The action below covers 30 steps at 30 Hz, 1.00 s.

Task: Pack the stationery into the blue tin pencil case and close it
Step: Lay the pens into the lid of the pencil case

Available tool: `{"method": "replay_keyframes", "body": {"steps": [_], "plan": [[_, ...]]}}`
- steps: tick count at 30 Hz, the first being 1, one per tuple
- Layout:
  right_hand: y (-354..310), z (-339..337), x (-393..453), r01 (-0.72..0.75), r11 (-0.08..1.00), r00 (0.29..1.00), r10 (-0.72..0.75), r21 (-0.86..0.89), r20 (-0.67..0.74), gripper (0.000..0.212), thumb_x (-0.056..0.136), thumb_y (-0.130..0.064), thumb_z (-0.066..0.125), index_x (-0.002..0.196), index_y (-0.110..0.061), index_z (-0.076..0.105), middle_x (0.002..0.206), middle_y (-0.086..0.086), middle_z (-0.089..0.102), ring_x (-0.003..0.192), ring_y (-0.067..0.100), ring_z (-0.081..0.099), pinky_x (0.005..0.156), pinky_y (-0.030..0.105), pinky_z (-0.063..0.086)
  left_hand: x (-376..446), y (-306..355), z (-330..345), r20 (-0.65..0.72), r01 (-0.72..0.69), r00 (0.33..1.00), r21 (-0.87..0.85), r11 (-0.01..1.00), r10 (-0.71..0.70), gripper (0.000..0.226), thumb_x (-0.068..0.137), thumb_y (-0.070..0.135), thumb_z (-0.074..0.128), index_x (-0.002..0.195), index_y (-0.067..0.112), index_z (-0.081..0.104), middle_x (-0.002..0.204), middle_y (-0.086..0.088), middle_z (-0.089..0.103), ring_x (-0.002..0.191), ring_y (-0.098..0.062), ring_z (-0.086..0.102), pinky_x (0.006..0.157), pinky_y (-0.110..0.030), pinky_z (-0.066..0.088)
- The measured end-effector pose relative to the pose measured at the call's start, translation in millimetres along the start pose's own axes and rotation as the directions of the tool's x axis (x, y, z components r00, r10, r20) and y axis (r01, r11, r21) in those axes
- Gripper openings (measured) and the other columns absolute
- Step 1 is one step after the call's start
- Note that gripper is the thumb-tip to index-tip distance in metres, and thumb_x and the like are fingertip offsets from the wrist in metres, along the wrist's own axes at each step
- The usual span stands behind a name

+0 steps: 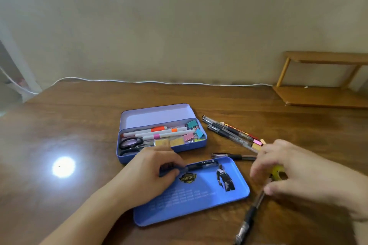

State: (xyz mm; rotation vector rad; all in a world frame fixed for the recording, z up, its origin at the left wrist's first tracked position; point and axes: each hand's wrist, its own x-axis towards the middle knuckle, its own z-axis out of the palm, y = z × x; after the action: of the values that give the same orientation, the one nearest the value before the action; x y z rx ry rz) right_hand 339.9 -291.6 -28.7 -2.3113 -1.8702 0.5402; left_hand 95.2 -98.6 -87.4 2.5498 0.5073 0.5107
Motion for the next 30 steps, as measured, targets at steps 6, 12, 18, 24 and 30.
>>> {"method": "replay_keyframes", "body": {"steps": [6,12,18,24,30], "plan": [[12,8,11,-0.004,0.999,1.000,0.005,-0.042,0.029,0.032,0.071,-0.044,0.077,0.091,-0.060,0.059,0.105,-0.029,0.037,0.107,0.000,0.035,0.097,0.033,0.040,1,2,-1,0.013,-0.016,1.000,0.001,1.000,0.016,0.025,0.084,0.016,0.065,0.094,0.038,0.071,0.092,0.021,0.067,0.087,-0.003,0.063,0.072,-0.020,0.050],[16,-10,-1,0.117,0.971,0.989,-0.095,0.208,-0.114,0.016,0.075,-0.035,0.076,0.083,-0.046,0.070,0.103,-0.023,0.056,0.107,-0.001,0.044,0.090,0.032,0.041,2,3,-10,-0.004,0.052,0.999,-0.061,0.997,-0.052,0.019,0.091,0.025,0.062,0.093,0.043,0.067,0.090,0.024,0.068,0.080,-0.002,0.062,0.066,-0.011,0.045],[-21,30,31,0.224,0.974,0.908,-0.193,0.041,-0.373,0.010,0.077,-0.046,0.066,0.084,-0.042,0.071,0.081,-0.027,0.062,0.089,-0.002,0.053,0.079,0.034,0.047,-1,1,-21,-0.069,0.115,0.987,-0.312,0.943,-0.144,0.023,0.098,0.014,0.050,0.094,0.024,0.071,0.087,0.005,0.070,0.074,-0.011,0.066,0.067,-0.022,0.052],[-43,55,43,0.207,0.974,0.874,-0.224,-0.086,-0.430,0.019,0.075,-0.056,0.064,0.085,-0.040,0.069,0.080,-0.021,0.062,0.080,0.002,0.053,0.069,0.029,0.049,-8,2,-28,0.081,0.012,0.997,-0.006,1.000,-0.012,0.012,0.081,0.028,0.074,0.091,0.030,0.067,0.084,0.015,0.064,0.077,-0.006,0.058,0.063,-0.012,0.045],[-57,57,56,0.188,0.953,0.826,-0.284,-0.238,-0.486,0.018,0.073,-0.052,0.072,0.078,-0.035,0.067,0.079,-0.018,0.054,0.074,0.007,0.050,0.057,0.025,0.043,-9,-3,-29,0.147,-0.002,0.989,0.074,0.997,-0.009,0.017,0.079,0.030,0.074,0.094,0.034,0.067,0.095,0.017,0.059,0.085,-0.008,0.056,0.077,-0.021,0.048]]}}
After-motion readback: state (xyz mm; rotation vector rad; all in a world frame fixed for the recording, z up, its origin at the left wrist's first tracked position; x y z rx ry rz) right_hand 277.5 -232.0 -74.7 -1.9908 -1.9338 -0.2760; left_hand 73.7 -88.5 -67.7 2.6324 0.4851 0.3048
